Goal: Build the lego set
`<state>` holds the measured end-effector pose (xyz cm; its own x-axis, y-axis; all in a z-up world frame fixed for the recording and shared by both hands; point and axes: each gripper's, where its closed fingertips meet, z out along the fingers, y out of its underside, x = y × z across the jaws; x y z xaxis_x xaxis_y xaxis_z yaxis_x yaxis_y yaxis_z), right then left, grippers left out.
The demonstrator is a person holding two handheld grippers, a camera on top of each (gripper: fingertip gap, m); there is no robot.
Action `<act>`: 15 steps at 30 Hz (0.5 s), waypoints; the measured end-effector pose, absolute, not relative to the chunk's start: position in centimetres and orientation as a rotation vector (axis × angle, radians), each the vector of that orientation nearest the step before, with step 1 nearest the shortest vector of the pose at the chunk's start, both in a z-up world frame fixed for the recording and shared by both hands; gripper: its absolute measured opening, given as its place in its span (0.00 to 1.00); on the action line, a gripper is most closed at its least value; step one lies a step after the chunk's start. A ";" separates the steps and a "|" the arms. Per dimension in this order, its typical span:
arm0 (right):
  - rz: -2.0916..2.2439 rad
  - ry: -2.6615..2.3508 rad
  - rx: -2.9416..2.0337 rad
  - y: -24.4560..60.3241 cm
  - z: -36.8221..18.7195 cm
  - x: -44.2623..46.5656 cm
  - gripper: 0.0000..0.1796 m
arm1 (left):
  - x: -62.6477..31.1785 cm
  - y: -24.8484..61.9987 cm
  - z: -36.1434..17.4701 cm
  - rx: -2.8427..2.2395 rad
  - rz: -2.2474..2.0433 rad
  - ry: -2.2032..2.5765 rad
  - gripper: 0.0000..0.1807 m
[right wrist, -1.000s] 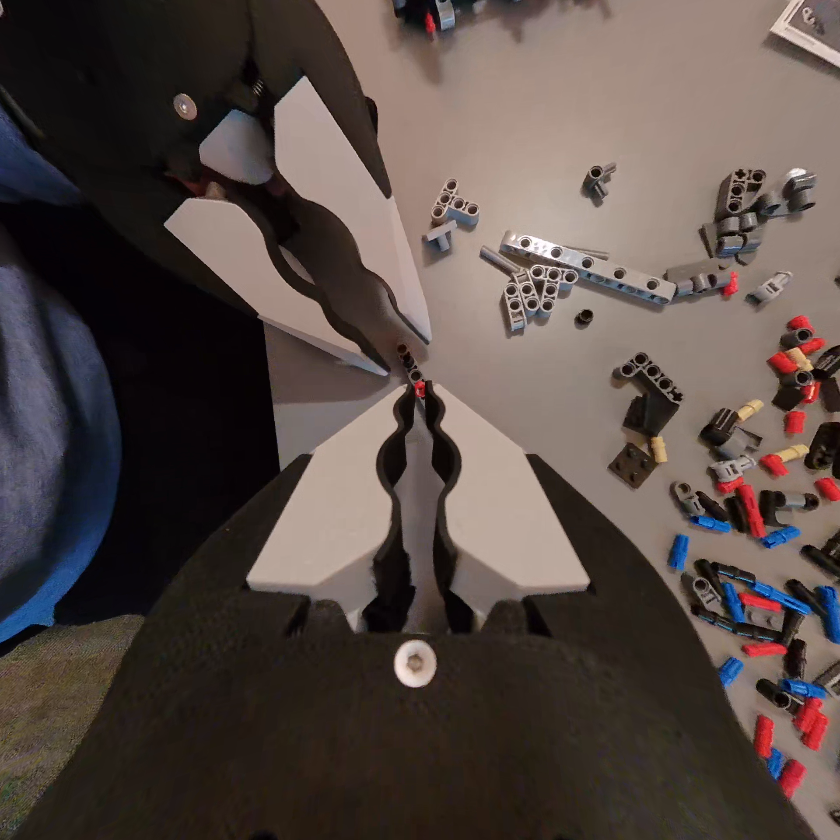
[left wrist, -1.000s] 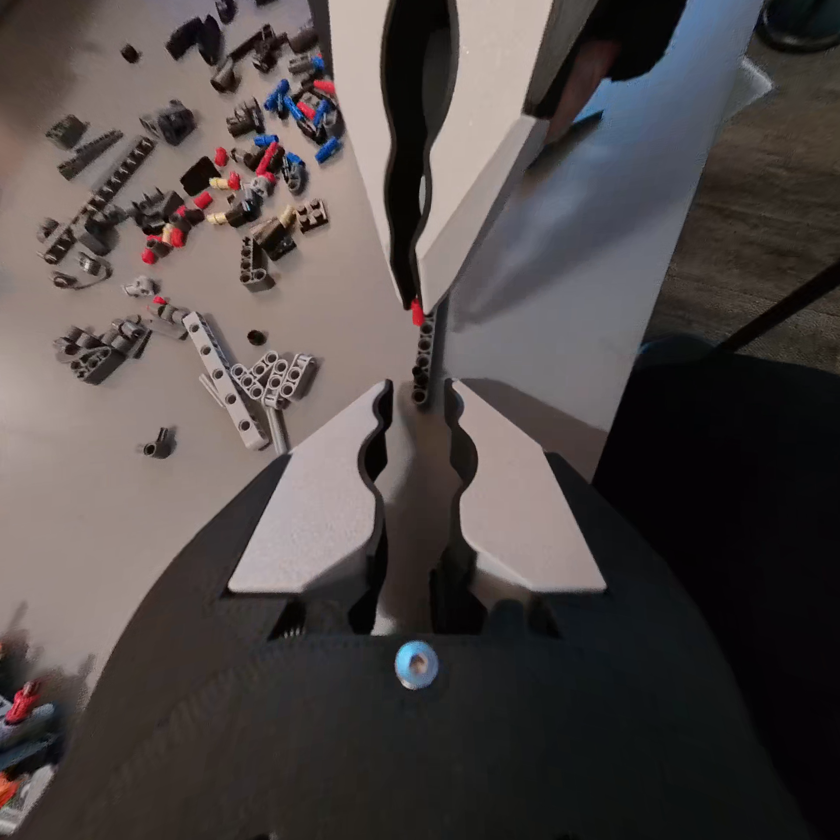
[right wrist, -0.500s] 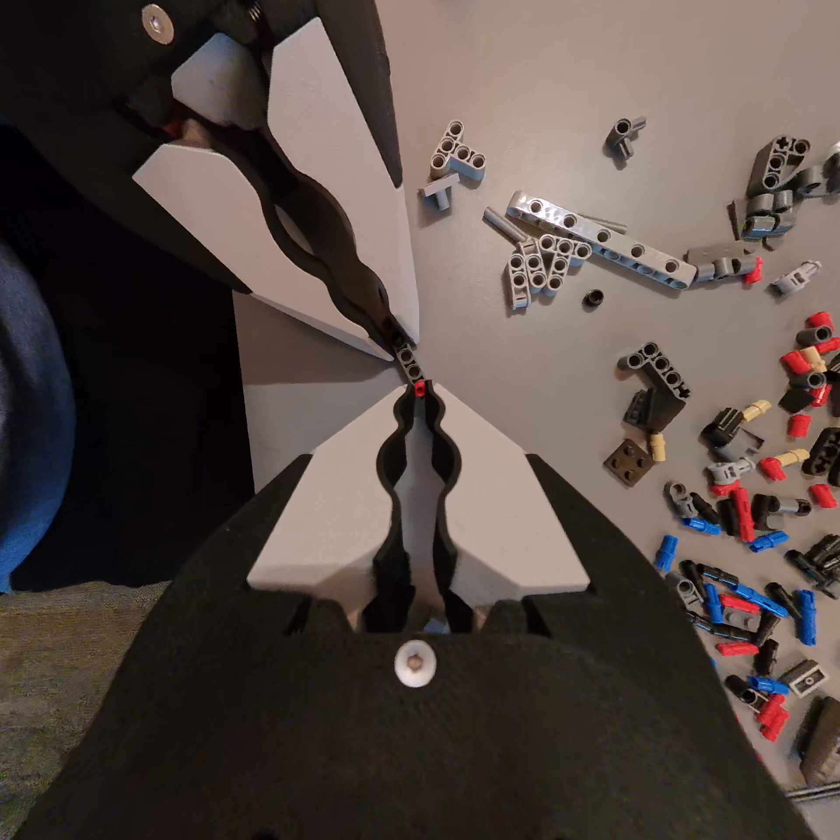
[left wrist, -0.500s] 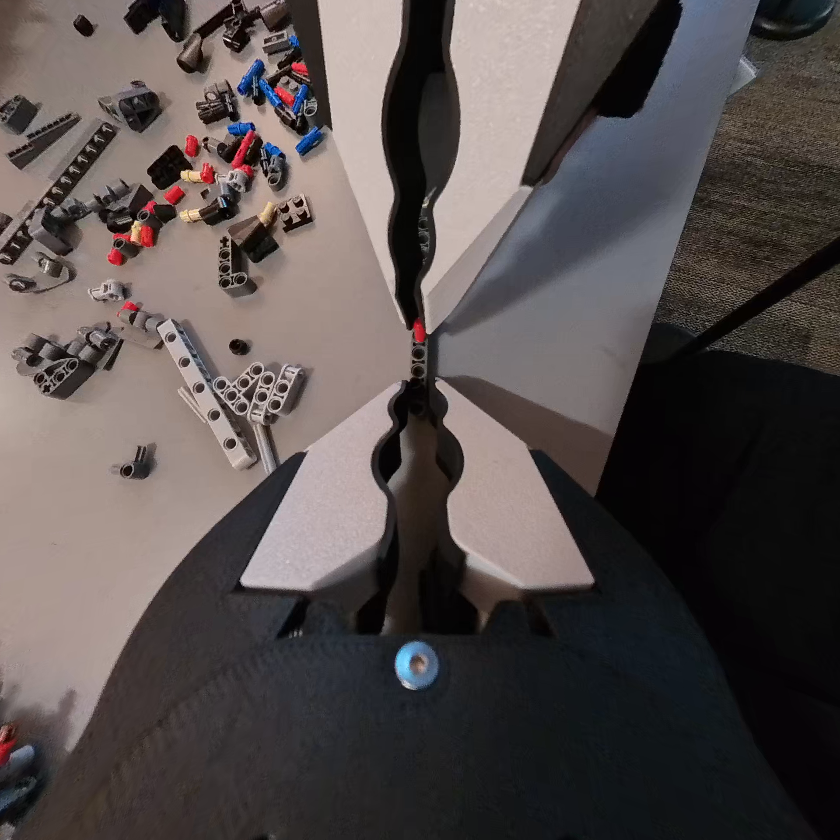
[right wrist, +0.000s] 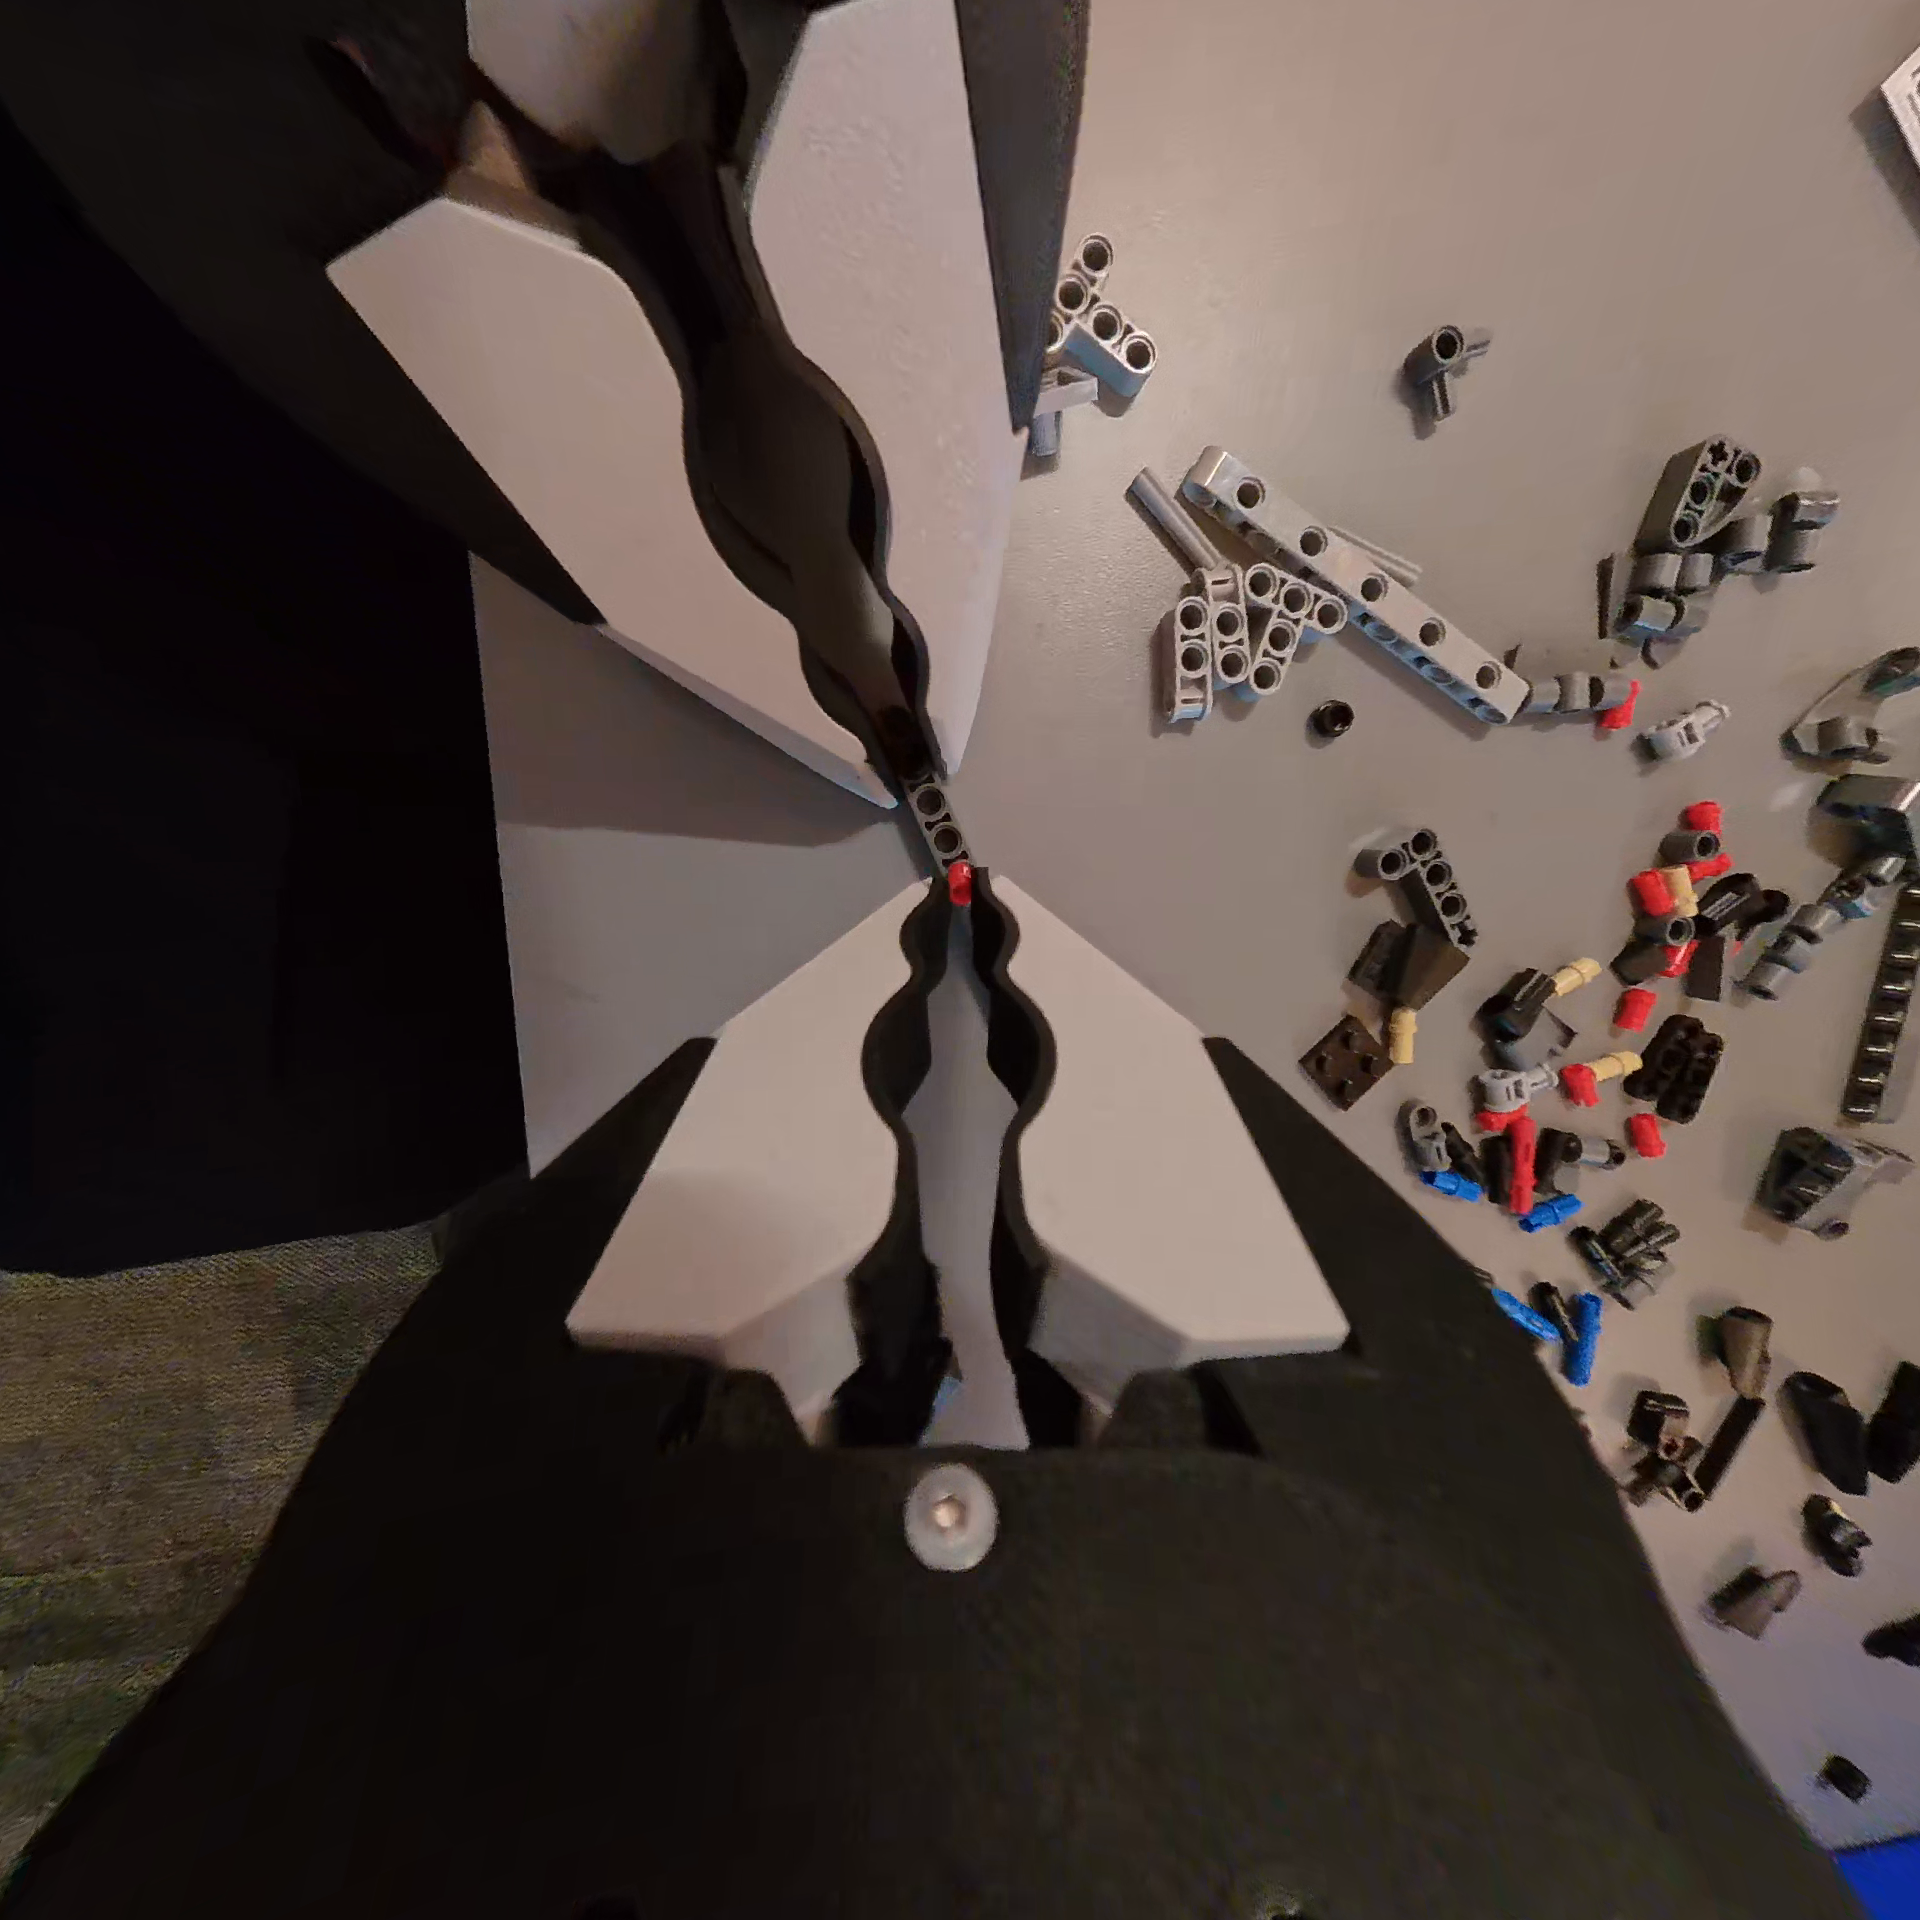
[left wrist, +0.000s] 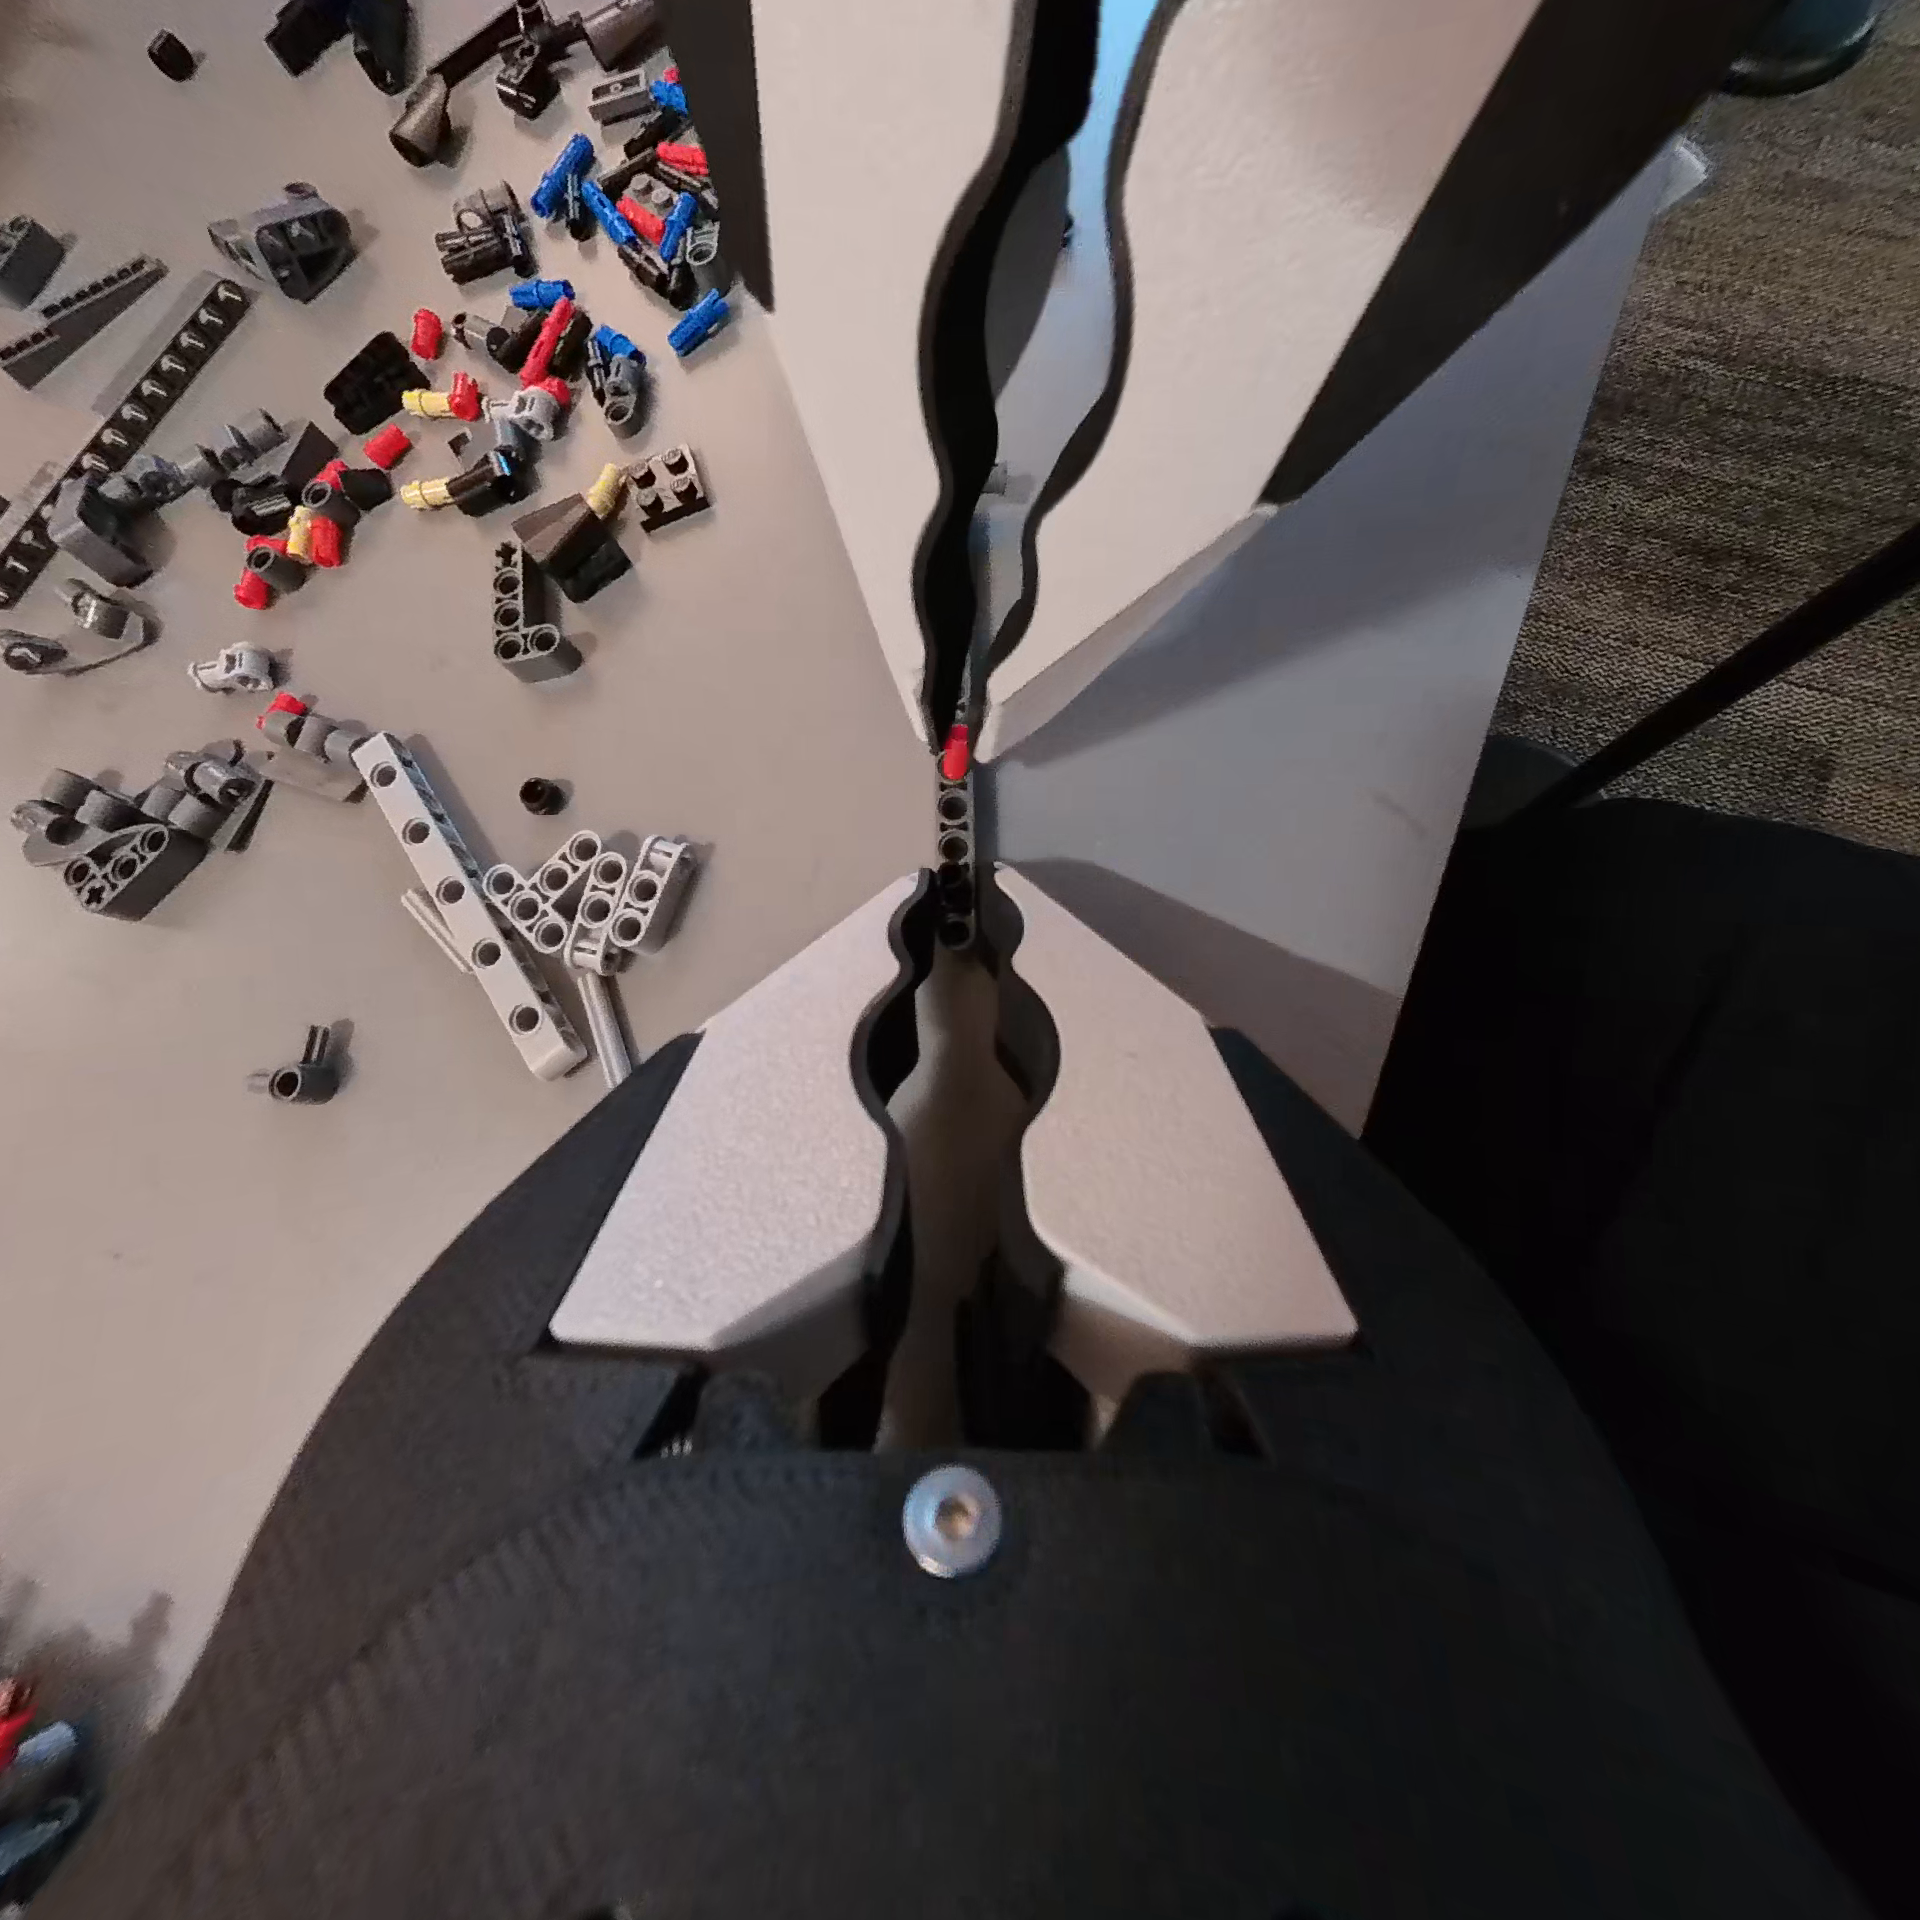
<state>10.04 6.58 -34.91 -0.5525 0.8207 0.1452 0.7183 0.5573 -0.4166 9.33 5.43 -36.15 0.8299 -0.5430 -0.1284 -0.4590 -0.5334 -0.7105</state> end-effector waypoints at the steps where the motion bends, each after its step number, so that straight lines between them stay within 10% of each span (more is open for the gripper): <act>1: 0.428 -2.472 -1.259 6.7 -35.0 10.0 0.00 | 9.3 5.4 -36.2 -2.222 -0.139 0.729 0.03; 15: 0.412 -2.482 -1.239 6.7 -35.1 10.0 0.00 | 9.3 5.4 -36.2 -2.224 -0.146 0.731 0.03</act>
<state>9.99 6.70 -35.10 -0.5645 0.8084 0.1667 0.7113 0.5789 -0.3985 9.25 5.45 -36.15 0.8284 -0.5465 -0.1226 -0.4577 -0.5343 -0.7107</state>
